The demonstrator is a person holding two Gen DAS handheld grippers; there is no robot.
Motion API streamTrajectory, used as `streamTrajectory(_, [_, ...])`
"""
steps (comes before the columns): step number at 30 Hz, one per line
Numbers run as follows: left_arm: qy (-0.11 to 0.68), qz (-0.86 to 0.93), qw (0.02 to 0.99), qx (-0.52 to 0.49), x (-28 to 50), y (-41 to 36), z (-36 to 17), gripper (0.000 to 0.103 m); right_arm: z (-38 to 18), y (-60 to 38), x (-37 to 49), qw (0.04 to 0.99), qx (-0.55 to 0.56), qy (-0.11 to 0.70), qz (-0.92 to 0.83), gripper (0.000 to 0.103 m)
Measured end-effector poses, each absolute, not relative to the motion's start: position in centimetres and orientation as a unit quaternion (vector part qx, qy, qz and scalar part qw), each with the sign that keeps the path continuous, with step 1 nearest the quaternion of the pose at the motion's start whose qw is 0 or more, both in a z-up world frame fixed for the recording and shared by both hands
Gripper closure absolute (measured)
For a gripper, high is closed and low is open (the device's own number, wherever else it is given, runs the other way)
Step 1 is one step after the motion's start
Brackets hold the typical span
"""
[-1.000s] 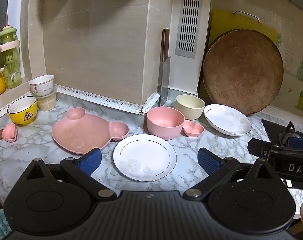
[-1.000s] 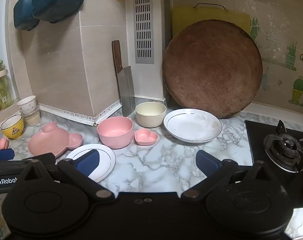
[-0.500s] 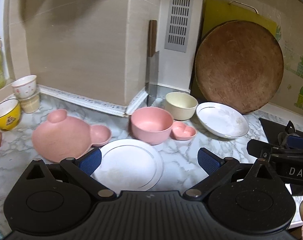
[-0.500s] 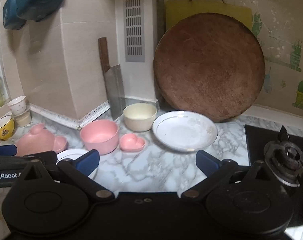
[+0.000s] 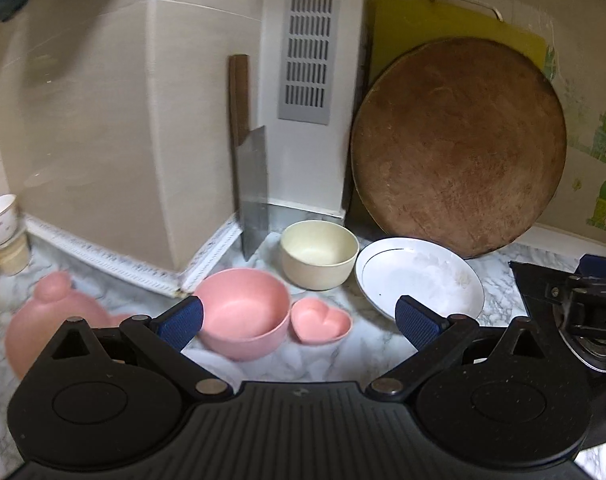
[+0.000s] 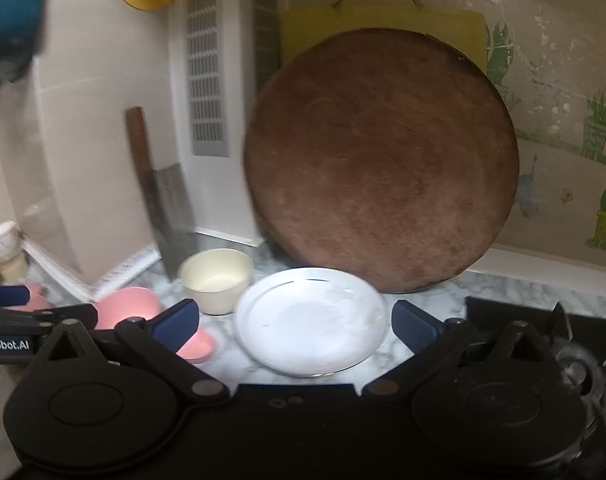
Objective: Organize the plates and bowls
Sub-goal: 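Move both tools toward the white plate beside the wooden cutting board, then close both grippers on the rim of the white plate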
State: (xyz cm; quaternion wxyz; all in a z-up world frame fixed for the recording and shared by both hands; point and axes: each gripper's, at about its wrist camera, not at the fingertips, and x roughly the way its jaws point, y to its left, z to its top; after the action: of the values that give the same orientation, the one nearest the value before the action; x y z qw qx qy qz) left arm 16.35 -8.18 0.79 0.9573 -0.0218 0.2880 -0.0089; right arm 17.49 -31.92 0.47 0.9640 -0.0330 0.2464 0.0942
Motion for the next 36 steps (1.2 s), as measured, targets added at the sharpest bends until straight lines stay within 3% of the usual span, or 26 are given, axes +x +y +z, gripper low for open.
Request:
streamTrajectory(17, [0.432, -0.046, 0.9, -0.043, 29.1, -12.6, -4.2, 0.0, -4.2, -35.9, 29.8, 0.928, -0.063, 0.355, 0.089, 0.001])
streamTrajectory(26, [0.458, -0.042, 0.883, -0.089, 33.9, -13.4, -5.4, 0.0, -5.8, -37.3, 35.2, 0.908, -0.066, 0.405, 0.081, 0.012])
streamTrajectory(33, [0.478, -0.029, 0.87, -0.114, 36.5, -13.3, -7.0, 0.001, -6.8, -39.3, 38.5, 0.888, -0.016, 0.448, 0.098, 0.029])
streamTrajectory(36, [0.48, -0.03, 0.869, -0.114, 36.9, -13.8, -7.4, 0.008, -7.0, -39.8, 39.4, 0.884, -0.004, 0.458, 0.097, 0.038])
